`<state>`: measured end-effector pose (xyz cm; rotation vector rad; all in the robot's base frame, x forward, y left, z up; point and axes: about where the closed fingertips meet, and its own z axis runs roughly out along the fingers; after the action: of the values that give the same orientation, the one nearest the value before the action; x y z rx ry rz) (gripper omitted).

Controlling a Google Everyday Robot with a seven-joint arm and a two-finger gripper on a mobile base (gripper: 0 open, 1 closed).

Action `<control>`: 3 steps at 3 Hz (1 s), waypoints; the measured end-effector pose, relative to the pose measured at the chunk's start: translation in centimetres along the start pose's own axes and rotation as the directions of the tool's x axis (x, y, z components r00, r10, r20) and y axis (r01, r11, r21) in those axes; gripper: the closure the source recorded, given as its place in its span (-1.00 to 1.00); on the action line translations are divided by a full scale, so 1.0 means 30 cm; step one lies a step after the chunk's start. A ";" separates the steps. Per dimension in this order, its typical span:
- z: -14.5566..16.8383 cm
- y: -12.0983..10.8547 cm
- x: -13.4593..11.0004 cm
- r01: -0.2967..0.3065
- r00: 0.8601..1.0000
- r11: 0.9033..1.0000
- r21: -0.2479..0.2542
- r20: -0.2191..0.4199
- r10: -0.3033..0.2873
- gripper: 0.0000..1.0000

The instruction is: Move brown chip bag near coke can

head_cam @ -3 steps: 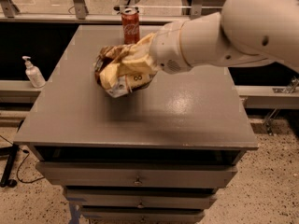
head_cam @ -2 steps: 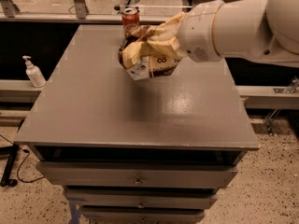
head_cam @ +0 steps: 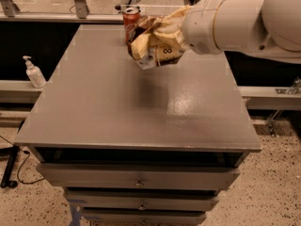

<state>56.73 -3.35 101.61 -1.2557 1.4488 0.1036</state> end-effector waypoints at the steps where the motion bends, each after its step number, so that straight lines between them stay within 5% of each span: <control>1: 0.062 -0.185 0.069 0.033 0.999 0.996 0.086 -0.019 -0.032 1.00; 3: 0.198 -0.425 0.202 0.041 0.997 0.986 0.161 -0.074 -0.030 1.00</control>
Offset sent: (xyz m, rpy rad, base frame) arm 0.1788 -0.0797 0.0071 -0.0555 -0.1083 -0.2143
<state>71.17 -8.47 102.15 -1.1609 1.4643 -0.0825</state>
